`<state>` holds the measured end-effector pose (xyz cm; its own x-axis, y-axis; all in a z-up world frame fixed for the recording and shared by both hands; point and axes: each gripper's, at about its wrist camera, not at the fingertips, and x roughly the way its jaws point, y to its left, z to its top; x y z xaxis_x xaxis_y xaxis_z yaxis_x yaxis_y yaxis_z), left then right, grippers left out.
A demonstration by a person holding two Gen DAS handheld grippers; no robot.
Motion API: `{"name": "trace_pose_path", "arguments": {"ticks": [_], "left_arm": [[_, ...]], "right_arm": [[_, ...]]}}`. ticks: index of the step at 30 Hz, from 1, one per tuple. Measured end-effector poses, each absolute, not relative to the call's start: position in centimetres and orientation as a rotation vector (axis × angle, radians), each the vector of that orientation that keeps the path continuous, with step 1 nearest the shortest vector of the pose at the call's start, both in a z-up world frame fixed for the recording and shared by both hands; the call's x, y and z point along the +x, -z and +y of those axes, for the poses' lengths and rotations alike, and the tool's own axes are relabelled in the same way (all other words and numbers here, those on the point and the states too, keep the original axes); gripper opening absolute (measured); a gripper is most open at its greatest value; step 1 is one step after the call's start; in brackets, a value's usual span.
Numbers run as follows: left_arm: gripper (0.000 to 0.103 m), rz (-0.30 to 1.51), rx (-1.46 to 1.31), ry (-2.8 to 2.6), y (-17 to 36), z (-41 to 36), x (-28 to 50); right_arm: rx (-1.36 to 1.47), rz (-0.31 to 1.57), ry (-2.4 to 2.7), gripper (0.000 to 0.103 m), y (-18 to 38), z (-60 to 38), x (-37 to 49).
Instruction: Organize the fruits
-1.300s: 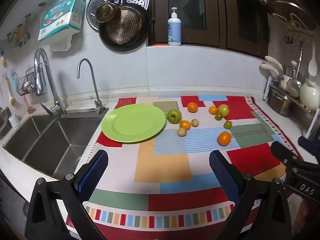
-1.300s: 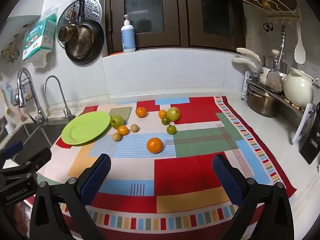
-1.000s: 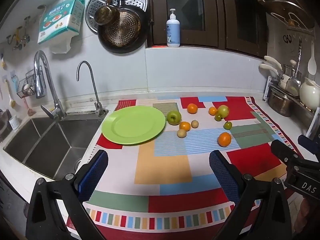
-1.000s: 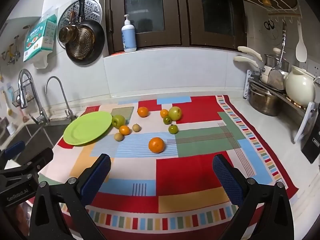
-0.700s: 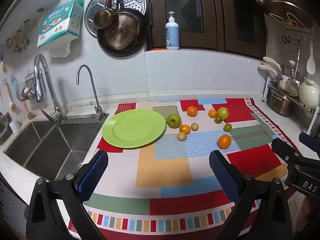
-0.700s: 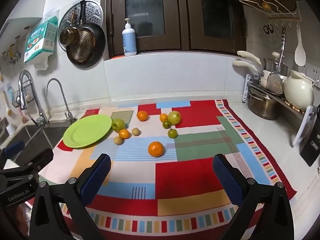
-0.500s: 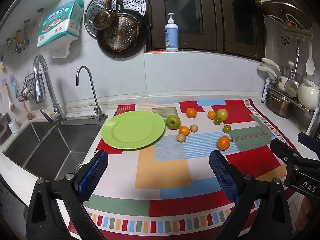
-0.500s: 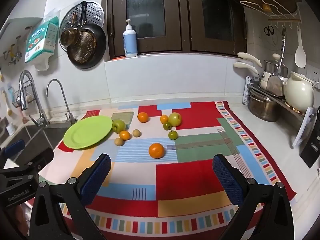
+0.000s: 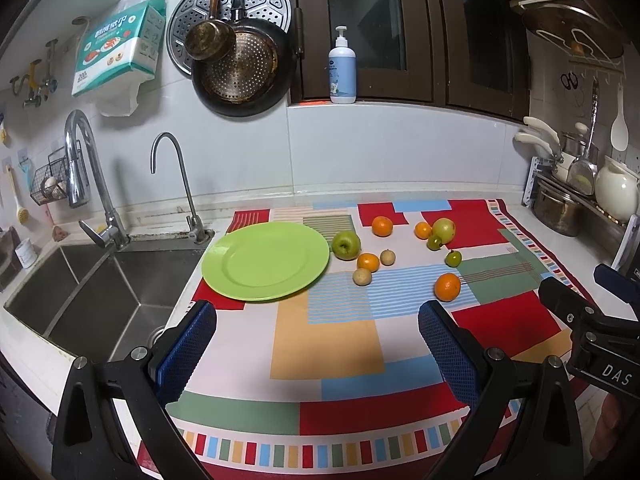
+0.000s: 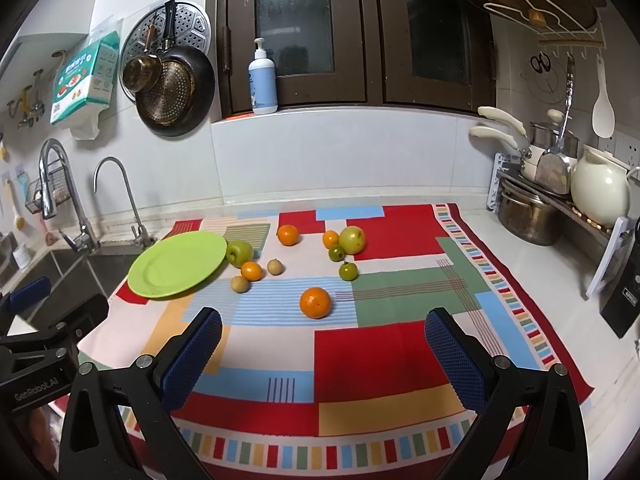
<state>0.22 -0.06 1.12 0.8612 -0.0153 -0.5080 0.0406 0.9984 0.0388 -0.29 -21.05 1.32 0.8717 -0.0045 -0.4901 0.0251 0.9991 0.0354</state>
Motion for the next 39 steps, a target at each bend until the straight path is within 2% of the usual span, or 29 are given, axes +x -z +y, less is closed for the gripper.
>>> {"name": "trace_pose_path", "arguments": {"ticks": [39], "left_arm": [[0.103, 0.517, 0.054, 0.033, -1.28, -0.21, 0.56]], "right_arm": [[0.04, 0.507, 0.017, 0.102, -1.67, -20.85, 0.04]]}}
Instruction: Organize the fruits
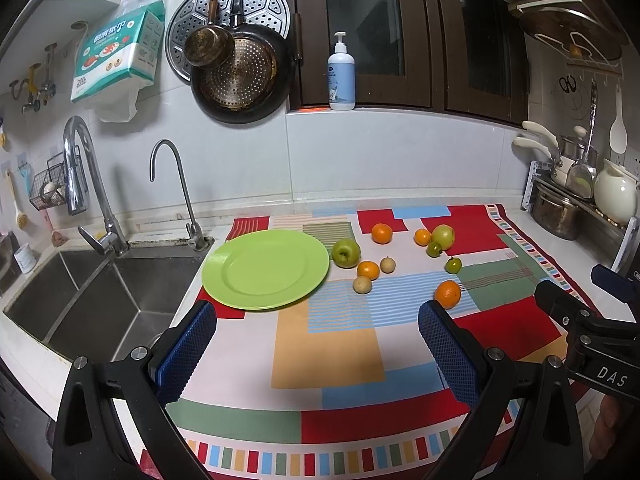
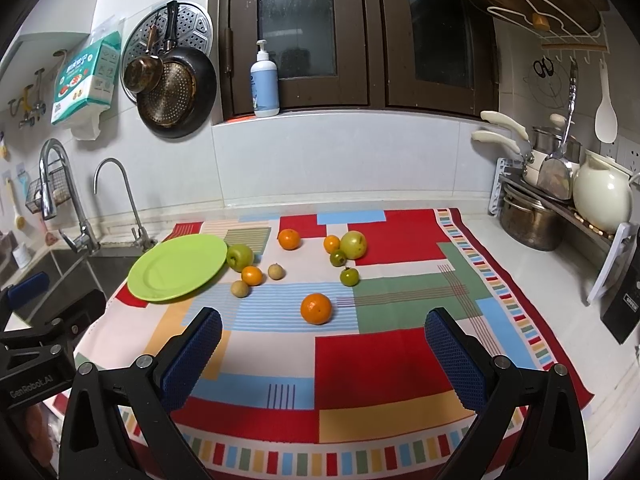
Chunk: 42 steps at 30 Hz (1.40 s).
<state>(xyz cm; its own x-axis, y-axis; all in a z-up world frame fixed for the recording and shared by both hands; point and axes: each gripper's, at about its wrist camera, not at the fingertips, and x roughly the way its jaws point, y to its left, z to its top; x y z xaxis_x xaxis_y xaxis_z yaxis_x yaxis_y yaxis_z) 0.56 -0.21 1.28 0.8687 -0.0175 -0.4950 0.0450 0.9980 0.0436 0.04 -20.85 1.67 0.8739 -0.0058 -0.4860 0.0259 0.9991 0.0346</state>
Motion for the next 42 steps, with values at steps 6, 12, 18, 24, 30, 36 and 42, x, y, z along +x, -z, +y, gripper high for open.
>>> {"name": "trace_pose_path", "arguments": {"ticks": [6, 12, 18, 24, 30, 36, 42], "left_arm": [[0.103, 0.518, 0.053, 0.036, -1.3, -0.2, 0.6], [0.103, 0.524, 0.055, 0.04, -1.3, -0.2, 1.1], [0.103, 0.533, 0.058, 0.052, -0.9, 0.1, 2.4], [0.103, 0.539, 0.069, 0.078, -0.4, 0.1, 3.9], [0.101, 0.548, 0.093, 0.124, 0.1, -0.3, 6.1], [0.098, 0.565, 0.127, 0.176, 0.8, -1.0, 8.5], [0.095, 0.594, 0.155, 0.215, 1.9, -1.5, 11.2]], "right_arm": [[0.041, 0.508, 0.019, 0.102, -1.7, -20.8, 0.2], [0.037, 0.517, 0.022, 0.102, -1.7, -20.5, 1.0], [0.037, 0.522, 0.027, 0.102, -1.1, -20.4, 1.6], [0.039, 0.53, 0.03, 0.102, -0.5, -20.3, 2.8], [0.041, 0.542, 0.043, 0.102, 0.1, -20.1, 4.2], [0.065, 0.57, 0.064, 0.102, 1.1, -20.4, 6.2], [0.086, 0.605, 0.078, 0.102, 2.5, -20.5, 8.4]]}}
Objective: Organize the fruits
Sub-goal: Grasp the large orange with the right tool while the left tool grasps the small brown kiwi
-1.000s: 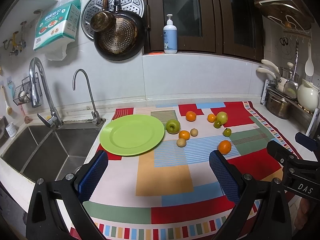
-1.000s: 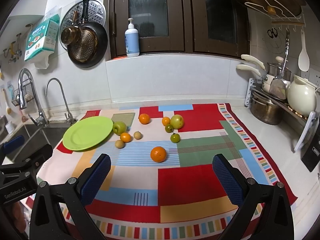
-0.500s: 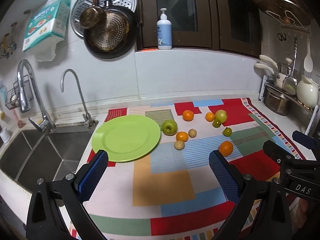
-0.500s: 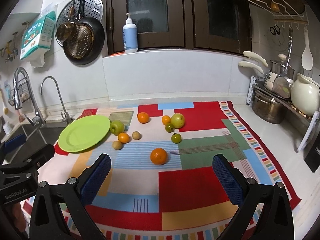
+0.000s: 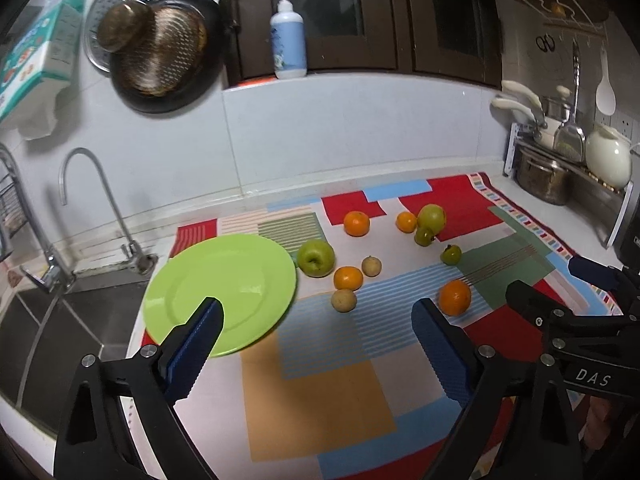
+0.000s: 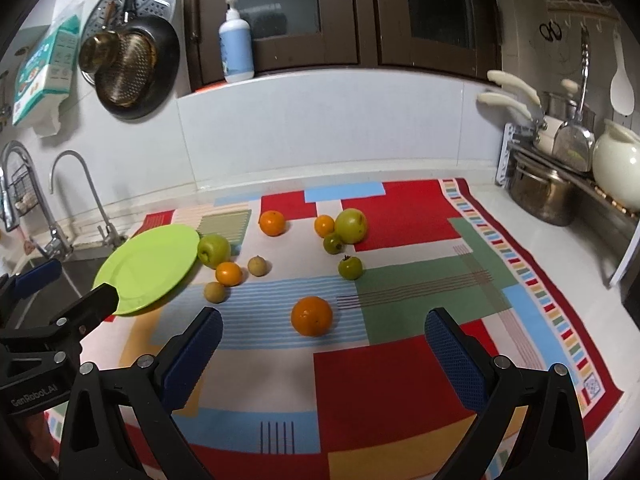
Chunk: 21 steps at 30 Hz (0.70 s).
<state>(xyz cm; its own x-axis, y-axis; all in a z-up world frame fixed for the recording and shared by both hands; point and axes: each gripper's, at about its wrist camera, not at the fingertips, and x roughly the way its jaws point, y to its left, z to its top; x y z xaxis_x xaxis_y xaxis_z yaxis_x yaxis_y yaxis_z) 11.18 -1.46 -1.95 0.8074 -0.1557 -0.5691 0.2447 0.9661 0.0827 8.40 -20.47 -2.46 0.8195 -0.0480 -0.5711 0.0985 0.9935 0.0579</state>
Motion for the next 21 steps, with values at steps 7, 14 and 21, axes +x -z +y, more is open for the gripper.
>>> {"name": "trace_pose_path", "arguments": {"ticks": [7, 14, 21], "left_arm": [[0.088, 0.637, 0.173, 0.266, 3.9, -2.1, 14.7], [0.081, 0.691, 0.191, 0.315, 6.2, -2.9, 17.3], [0.072, 0.755, 0.196, 0.35, 8.3, -3.6, 19.4]], "right_arm": [[0.081, 0.648, 0.098, 0.1, 4.2, -20.2, 11.2], [0.076, 0.699, 0.116, 0.096, 6.1, -20.2, 13.2], [0.09, 0.77, 0.095, 0.084, 8.3, -20.2, 15.0]]}}
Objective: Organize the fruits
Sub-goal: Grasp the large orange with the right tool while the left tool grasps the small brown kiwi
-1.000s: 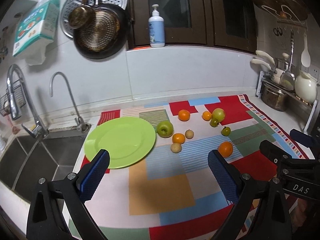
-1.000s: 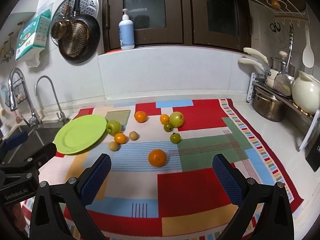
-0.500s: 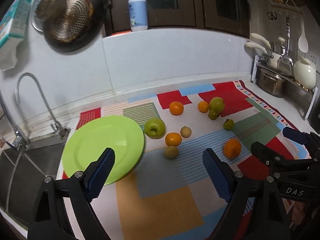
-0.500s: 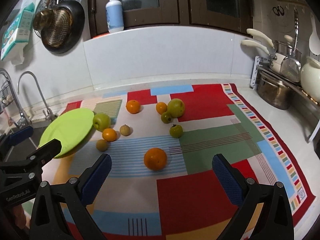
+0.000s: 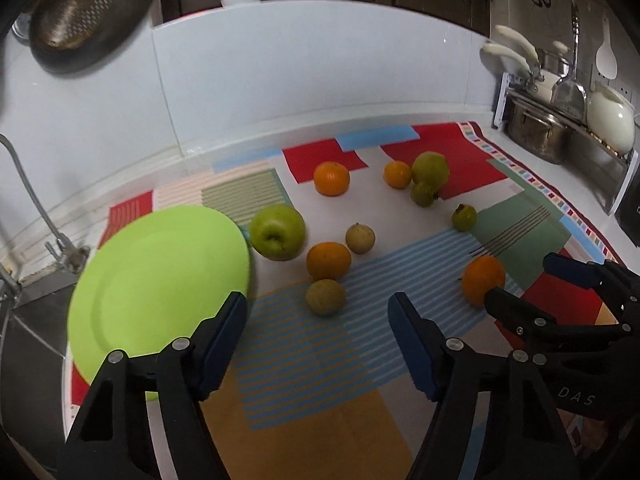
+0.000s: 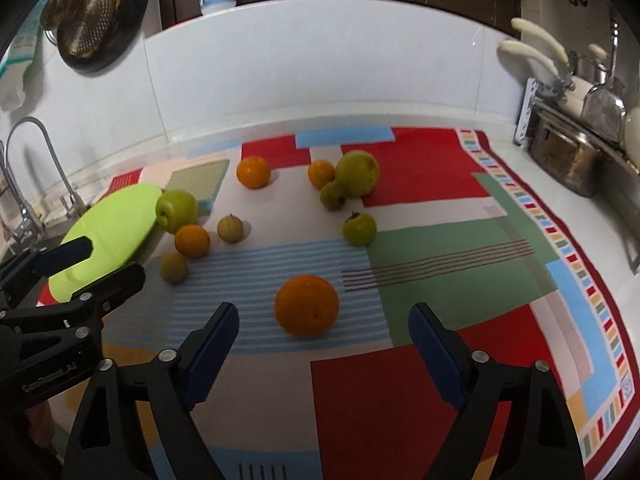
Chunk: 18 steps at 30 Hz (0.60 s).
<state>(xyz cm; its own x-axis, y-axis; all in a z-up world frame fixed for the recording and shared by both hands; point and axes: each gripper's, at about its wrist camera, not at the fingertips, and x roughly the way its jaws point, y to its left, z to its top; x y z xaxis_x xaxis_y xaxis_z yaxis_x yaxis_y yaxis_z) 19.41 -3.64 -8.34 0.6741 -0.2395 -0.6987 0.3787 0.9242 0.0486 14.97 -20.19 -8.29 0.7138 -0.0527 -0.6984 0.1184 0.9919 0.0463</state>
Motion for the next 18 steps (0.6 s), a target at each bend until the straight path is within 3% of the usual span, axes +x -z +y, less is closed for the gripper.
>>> {"name": "trace_pose_path", "arguments": {"ticks": [11, 18], "left_arm": [[0.056, 0.829, 0.206, 0.38, 11.2, -4.6, 22.3], [0.041, 0.882, 0.205, 0.399, 12.6, -5.1, 23.4]], "right_arm": [[0.094, 0.827, 0.087, 0.066, 10.2, -20.2, 17.3], [0.103, 0.853, 0.063, 0.053, 10.8, -20.2, 17.9]]}}
